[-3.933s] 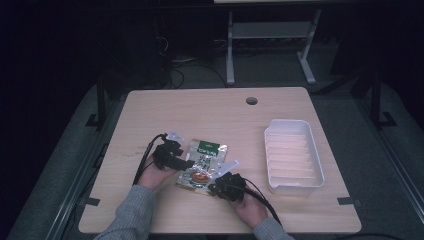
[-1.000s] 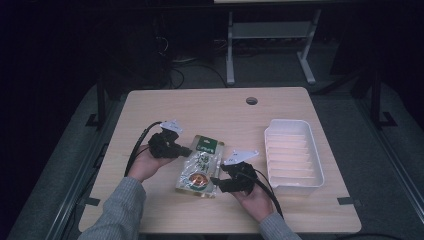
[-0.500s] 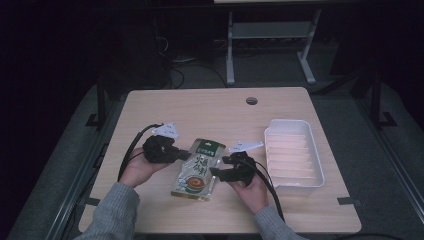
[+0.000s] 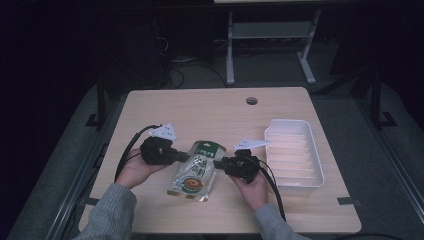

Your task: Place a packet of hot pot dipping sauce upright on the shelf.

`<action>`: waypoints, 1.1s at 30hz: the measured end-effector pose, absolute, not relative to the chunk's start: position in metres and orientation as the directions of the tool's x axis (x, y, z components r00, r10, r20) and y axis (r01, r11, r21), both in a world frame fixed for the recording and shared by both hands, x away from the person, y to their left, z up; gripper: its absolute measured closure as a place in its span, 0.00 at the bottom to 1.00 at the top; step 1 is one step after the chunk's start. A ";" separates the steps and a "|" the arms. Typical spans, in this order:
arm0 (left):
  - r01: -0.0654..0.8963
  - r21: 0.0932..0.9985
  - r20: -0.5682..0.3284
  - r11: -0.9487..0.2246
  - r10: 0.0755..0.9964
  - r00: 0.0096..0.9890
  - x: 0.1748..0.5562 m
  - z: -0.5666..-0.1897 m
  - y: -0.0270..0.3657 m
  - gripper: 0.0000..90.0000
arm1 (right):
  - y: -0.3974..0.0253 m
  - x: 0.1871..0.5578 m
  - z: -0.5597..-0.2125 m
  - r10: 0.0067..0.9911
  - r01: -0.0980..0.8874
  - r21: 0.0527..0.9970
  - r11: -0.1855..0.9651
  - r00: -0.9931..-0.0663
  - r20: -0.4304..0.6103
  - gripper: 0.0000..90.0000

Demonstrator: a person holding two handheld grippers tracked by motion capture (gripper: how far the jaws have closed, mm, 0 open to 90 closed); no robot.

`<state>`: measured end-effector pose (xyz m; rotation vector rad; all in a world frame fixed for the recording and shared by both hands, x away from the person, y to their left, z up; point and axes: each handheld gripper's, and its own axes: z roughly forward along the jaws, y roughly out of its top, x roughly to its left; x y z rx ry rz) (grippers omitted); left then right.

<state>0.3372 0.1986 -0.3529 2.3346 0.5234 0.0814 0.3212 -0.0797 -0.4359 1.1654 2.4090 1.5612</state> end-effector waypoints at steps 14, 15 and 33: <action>0.356 0.669 -0.095 -0.652 0.400 0.911 0.332 -0.356 0.215 1.00 | -0.079 0.298 -0.403 0.569 0.426 0.870 0.247 -0.790 0.226 1.00; 0.354 0.671 -0.097 -0.651 0.397 0.913 0.331 -0.356 0.215 1.00 | -0.079 0.296 -0.400 0.568 0.416 0.873 0.254 -0.795 0.214 1.00; 0.296 0.684 -0.090 -0.666 0.326 0.941 0.313 -0.362 0.207 1.00 | -0.082 0.287 -0.379 0.437 0.362 0.850 0.382 -0.881 0.179 0.86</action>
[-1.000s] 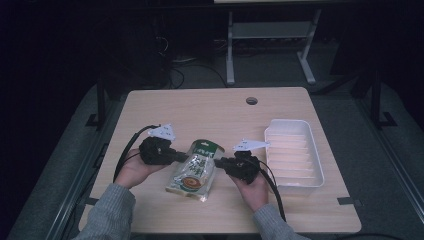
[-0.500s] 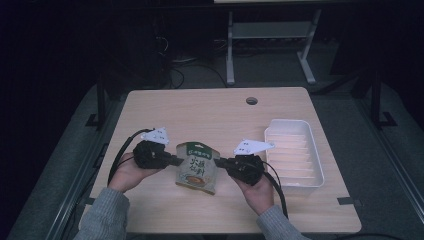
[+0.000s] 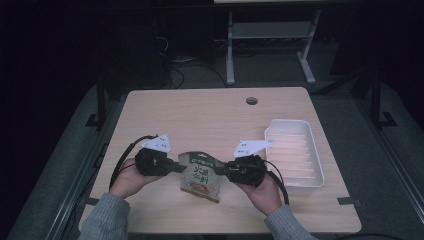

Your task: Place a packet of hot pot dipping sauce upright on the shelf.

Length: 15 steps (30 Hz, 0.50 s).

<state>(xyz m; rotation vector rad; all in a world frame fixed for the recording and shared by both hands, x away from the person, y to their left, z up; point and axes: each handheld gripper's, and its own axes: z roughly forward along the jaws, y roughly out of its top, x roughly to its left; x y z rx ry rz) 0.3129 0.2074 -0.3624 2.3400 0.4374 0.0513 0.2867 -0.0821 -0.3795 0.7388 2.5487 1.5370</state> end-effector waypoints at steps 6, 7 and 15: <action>0.282 0.676 -0.075 -0.681 0.318 0.945 0.308 -0.364 0.204 1.00 | -0.067 0.295 -0.372 0.408 0.370 0.808 0.459 -0.896 0.178 0.82; 0.282 0.677 -0.076 -0.680 0.317 0.945 0.308 -0.364 0.205 1.00 | -0.066 0.296 -0.371 0.401 0.376 0.803 0.464 -0.897 0.188 0.80; 0.297 0.682 -0.094 -0.668 0.323 0.942 0.308 -0.365 0.208 1.00 | -0.058 0.310 -0.363 0.380 0.400 0.753 0.523 -0.900 0.215 0.93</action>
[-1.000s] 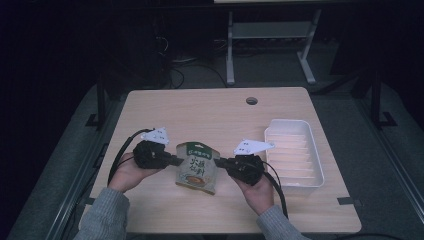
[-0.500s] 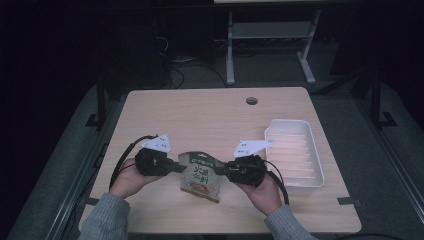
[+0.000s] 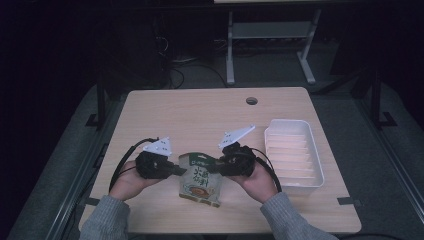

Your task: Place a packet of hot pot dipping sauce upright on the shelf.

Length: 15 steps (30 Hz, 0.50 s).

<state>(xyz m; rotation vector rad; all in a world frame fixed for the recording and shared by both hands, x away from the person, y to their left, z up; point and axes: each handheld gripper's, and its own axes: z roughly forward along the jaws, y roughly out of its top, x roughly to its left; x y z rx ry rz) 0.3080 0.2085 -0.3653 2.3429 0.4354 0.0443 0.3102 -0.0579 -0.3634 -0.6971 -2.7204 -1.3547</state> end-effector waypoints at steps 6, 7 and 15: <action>0.317 0.690 -0.118 -0.651 0.330 0.936 0.308 -0.367 0.212 1.00 | -0.059 0.315 -0.360 0.359 0.416 0.728 0.544 -0.900 0.246 0.98; 0.316 0.691 -0.115 -0.650 0.333 0.936 0.308 -0.367 0.212 0.99 | -0.058 0.315 -0.359 0.359 0.415 0.724 0.551 -0.901 0.243 0.98; 0.334 0.701 -0.133 -0.630 0.345 0.929 0.306 -0.369 0.218 0.91 | -0.058 0.314 -0.352 0.319 0.377 0.719 0.584 -0.921 0.224 0.99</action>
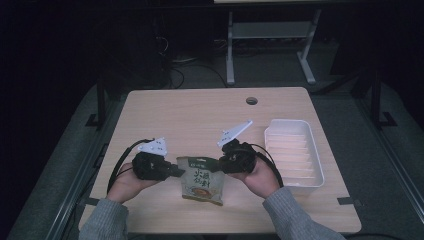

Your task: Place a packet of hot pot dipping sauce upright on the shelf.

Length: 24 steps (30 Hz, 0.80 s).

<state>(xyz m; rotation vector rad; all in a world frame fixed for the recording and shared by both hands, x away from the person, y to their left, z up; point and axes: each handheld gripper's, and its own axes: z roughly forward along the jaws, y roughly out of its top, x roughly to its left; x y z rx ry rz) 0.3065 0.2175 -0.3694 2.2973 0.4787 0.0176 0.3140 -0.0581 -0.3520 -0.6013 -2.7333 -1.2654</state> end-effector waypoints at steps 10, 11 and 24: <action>0.338 0.704 -0.112 -0.625 0.372 0.922 0.302 -0.378 0.218 0.82 | -0.069 0.314 -0.339 0.290 0.334 0.708 0.622 -0.938 0.188 0.99; 0.337 0.705 -0.111 -0.625 0.372 0.922 0.302 -0.379 0.219 0.82 | -0.071 0.315 -0.337 0.292 0.332 0.706 0.625 -0.939 0.184 0.99; 0.395 0.670 -0.141 -0.628 0.415 0.899 0.300 -0.409 0.225 0.77 | -0.089 0.321 -0.321 0.298 0.327 0.689 0.647 -0.940 0.167 0.99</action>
